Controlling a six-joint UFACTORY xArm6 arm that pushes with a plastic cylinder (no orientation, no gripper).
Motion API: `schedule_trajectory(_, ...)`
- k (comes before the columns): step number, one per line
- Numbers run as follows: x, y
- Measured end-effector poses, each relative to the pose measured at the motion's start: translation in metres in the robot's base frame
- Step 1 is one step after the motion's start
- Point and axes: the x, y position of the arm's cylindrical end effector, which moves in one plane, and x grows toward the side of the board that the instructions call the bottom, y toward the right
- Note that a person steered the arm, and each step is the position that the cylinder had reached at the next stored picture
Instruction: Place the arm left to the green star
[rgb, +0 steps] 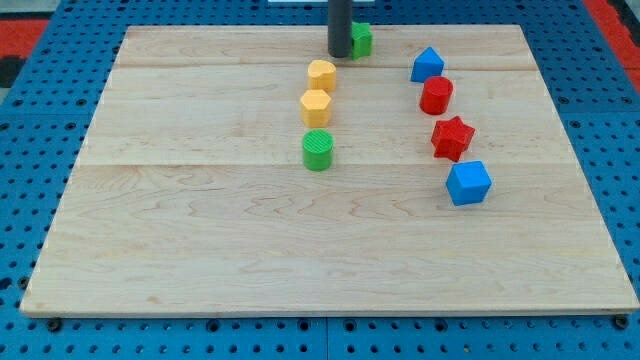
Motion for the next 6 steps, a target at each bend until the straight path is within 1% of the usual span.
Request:
schedule_trajectory(1, 0.038, -0.027)
schedule_trajectory(2, 0.067, -0.035)
schedule_trajectory(3, 0.07, 0.016)
schedule_trajectory(4, 0.092, 0.019)
schedule_trajectory(5, 0.081, -0.007)
schedule_trajectory(6, 0.038, -0.012)
